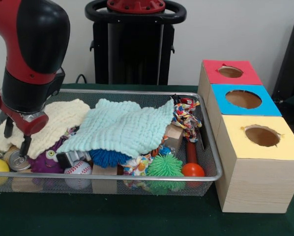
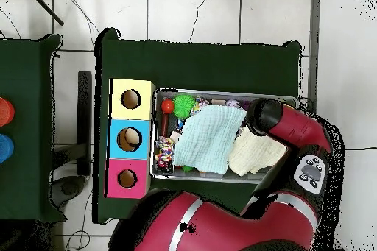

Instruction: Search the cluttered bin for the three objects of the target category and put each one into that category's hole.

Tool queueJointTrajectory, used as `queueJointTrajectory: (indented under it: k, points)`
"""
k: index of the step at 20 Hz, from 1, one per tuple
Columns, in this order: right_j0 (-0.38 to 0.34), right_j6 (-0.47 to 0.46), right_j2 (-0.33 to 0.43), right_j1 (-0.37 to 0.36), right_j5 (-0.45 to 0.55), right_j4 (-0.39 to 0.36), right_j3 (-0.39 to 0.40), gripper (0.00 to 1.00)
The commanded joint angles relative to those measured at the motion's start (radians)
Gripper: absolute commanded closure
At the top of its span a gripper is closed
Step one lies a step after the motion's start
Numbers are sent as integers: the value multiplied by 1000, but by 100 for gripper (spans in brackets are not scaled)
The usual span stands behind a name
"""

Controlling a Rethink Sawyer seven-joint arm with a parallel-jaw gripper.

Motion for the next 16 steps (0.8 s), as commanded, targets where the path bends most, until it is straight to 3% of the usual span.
queueJointTrajectory:
  k: [1,8,16]
  points:
    - [20,286,19,60,62,72,-77,0]
    - [31,294,-9,87,103,97,-125,0]
    - [37,284,-18,100,93,114,-125,0]
